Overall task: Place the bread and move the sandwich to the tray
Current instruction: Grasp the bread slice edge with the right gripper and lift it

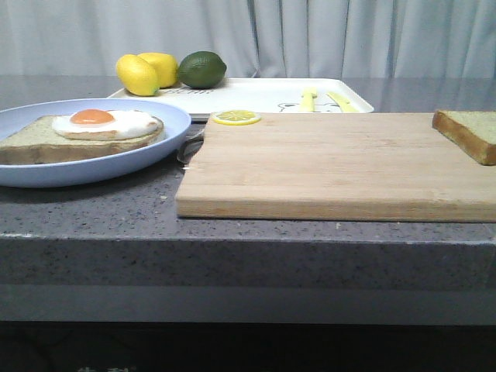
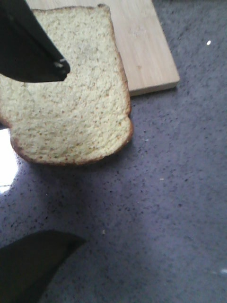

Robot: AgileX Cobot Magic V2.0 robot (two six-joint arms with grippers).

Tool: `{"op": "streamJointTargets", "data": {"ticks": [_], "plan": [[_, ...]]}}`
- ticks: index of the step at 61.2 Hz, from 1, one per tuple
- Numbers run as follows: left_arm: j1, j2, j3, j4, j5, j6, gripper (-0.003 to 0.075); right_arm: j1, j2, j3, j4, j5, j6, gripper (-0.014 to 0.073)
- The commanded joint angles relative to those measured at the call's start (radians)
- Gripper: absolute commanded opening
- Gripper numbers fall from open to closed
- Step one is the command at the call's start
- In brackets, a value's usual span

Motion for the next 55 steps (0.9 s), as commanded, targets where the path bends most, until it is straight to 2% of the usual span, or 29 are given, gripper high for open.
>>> {"op": "streamJointTargets", "data": {"ticks": [1, 8, 18, 30, 34, 37, 42, 51, 55], "plan": [[-0.005, 0.008, -0.037, -0.009, -0.085, -0.001, 0.0670, -0.024, 0.058, -0.076, 0.055, 0.028, -0.034, 0.0640], [-0.005, 0.008, -0.037, -0.009, -0.085, -0.001, 0.0670, -0.033, 0.152, -0.118, 0.133, 0.090, -0.110, 0.0640], [-0.005, 0.008, -0.037, -0.009, -0.085, -0.001, 0.0670, -0.034, 0.242, -0.129, 0.258, 0.105, -0.227, 0.0640], [-0.005, 0.008, -0.037, -0.009, -0.085, -0.001, 0.0670, -0.034, 0.283, -0.129, 0.313, 0.104, -0.263, 0.0638], [-0.005, 0.008, -0.037, -0.009, -0.085, -0.001, 0.0670, -0.034, 0.290, -0.129, 0.323, 0.104, -0.270, 0.0605], [-0.005, 0.008, -0.037, -0.009, -0.085, -0.001, 0.0670, -0.034, 0.294, -0.129, 0.332, 0.105, -0.270, 0.0547], [-0.005, 0.008, -0.037, -0.009, -0.085, -0.001, 0.0670, -0.034, 0.296, -0.129, 0.341, 0.109, -0.270, 0.0401], [-0.005, 0.008, -0.037, -0.009, -0.085, -0.001, 0.0670, -0.034, 0.280, -0.129, 0.348, 0.119, -0.270, 0.0047], [-0.005, 0.008, -0.037, -0.009, -0.085, -0.001, 0.0670, -0.034, 0.261, -0.129, 0.349, 0.119, -0.270, -0.0067]]}}
